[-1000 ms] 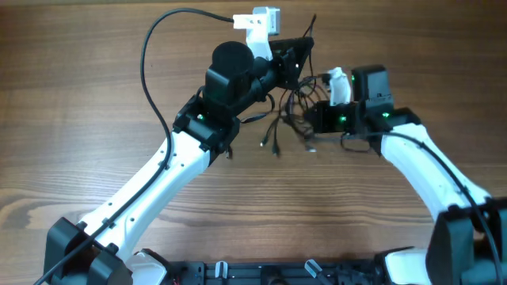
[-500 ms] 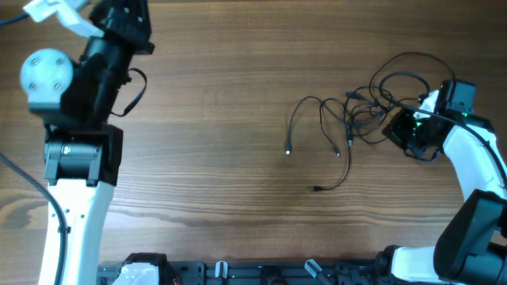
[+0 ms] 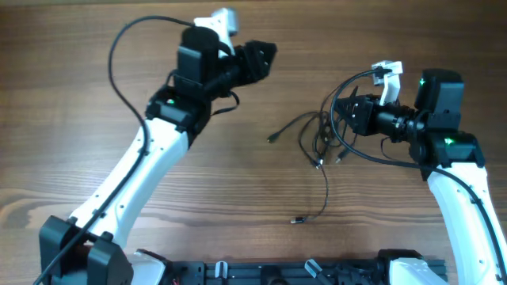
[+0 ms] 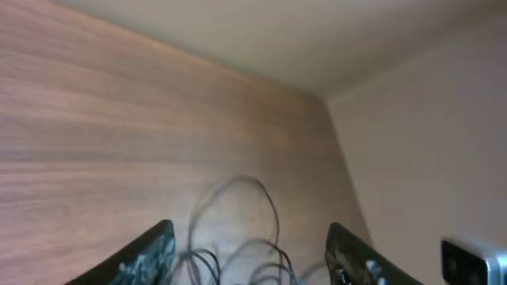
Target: Untangle cables
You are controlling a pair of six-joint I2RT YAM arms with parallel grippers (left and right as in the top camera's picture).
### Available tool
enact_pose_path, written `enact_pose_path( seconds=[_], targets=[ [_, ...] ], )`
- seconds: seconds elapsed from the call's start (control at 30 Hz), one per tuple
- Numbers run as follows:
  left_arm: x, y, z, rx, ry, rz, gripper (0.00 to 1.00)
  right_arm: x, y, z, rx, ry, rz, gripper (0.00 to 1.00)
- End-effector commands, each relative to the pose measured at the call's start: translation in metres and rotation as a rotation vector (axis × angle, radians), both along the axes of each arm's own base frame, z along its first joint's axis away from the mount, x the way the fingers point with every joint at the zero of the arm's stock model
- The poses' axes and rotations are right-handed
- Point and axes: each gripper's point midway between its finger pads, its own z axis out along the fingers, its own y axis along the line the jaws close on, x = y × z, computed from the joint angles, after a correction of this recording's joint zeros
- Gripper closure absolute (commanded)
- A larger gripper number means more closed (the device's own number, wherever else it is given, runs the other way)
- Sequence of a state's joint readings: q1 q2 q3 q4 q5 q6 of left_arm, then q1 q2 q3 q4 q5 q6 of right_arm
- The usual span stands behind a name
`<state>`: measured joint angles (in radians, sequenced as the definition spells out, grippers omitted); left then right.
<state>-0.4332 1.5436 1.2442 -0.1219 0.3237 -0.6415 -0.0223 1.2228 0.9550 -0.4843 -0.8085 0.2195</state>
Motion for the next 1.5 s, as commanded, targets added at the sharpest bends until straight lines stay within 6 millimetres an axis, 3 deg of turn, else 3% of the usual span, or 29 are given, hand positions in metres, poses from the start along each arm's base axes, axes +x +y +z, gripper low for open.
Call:
enact_pose_path(
  seconds=[0.0, 0.07, 0.13, 0.17, 0.27, 0.33, 0.4, 0.47, 0.53, 0.57, 0.63, 0.7, 0.73, 0.8, 0.83, 0.87, 1.0, 1.13, 1.23, 1.37, 1.47],
  targets=[
    [-0.017, -0.032, -0.014, 0.017, 0.023, -0.083, 0.33, 0.004, 0.003, 0.011, 0.055, 0.007, -0.026, 0.71],
    [-0.022, -0.042, -0.02, 0.023, 0.036, -0.106, 0.26, 0.019, -0.008, 0.011, 0.081, 0.054, -0.162, 0.44],
    [-0.024, -0.046, -0.028, 0.032, 0.054, -0.115, 0.1, 0.036, -0.047, -0.016, 0.011, 0.175, -0.463, 0.25],
    [-0.025, -0.045, -0.031, 0.039, 0.068, -0.115, 0.04, 0.03, -0.073, -0.046, -0.076, 0.293, -0.626, 0.12],
    [-0.033, -0.049, -0.038, 0.056, 0.096, -0.131, 0.0, 0.016, -0.078, -0.067, -0.135, 0.384, -0.643, 0.09],
    [-0.041, -0.057, -0.041, 0.063, 0.107, -0.152, 0.0, 0.001, -0.096, -0.082, -0.234, 0.445, -0.718, 0.01],
    [-0.048, -0.067, -0.045, 0.07, 0.114, -0.178, 0.0, -0.007, -0.111, -0.089, -0.301, 0.47, -0.765, 0.01],
    [-0.055, -0.077, -0.054, 0.084, 0.127, -0.198, 0.0, -0.006, -0.099, -0.085, -0.292, 0.444, -0.665, 0.07],
    [-0.06, -0.088, -0.066, 0.097, 0.144, -0.222, 0.0, -0.01, -0.106, -0.088, -0.323, 0.46, -0.693, 0.06],
    [-0.062, -0.096, -0.075, 0.104, 0.152, -0.238, 0.01, -0.02, -0.127, -0.092, -0.37, 0.516, -0.818, 0.0],
    [-0.061, -0.099, -0.087, 0.134, 0.16, -0.221, 0.02, -0.031, -0.148, -0.089, -0.413, 0.554, -0.9, 0.0],
    [-0.054, -0.095, -0.1, 0.179, 0.164, -0.17, 0.02, -0.026, -0.136, -0.085, -0.413, 0.506, -0.75, 0.01],
    [-0.051, -0.093, -0.106, 0.19, 0.167, -0.156, 0.02, -0.023, -0.118, -0.083, -0.38, 0.477, -0.618, 0.08],
    [-0.049, -0.093, -0.114, 0.205, 0.176, -0.147, 0.02, -0.026, -0.113, -0.084, -0.367, 0.489, -0.595, 0.21],
    [-0.05, -0.093, -0.116, 0.208, 0.182, -0.147, 0.01, -0.031, -0.123, -0.088, -0.372, 0.541, -0.69, 0.42],
    [-0.05, -0.092, -0.118, 0.213, 0.188, -0.147, 0.01, -0.038, -0.133, -0.092, -0.346, 0.612, -0.829, 0.46],
    [-0.041, -0.078, -0.124, 0.272, 0.177, -0.063, 0.0, -0.039, -0.15, -0.101, -0.17, 0.729, -1.197, 0.4],
    [-0.026, -0.06, -0.125, 0.371, 0.104, -0.008, 0.0, -0.031, -0.152, -0.119, -0.141, 0.771, -1.252, 0.46],
    [-0.017, -0.039, -0.132, 0.408, 0.124, 0.015, 0.0, -0.011, -0.141, -0.135, -0.139, 0.768, -1.141, 0.55],
    [0.004, 0.001, -0.136, 0.416, 0.163, 0.103, 0.0, 0.026, -0.084, -0.131, -0.099, 0.592, -0.597, 0.55],
    [0.008, 0.008, -0.136, 0.414, 0.167, 0.12, 0.0, 0.027, -0.084, -0.133, -0.197, 0.502, -0.48, 0.55]
  ],
)
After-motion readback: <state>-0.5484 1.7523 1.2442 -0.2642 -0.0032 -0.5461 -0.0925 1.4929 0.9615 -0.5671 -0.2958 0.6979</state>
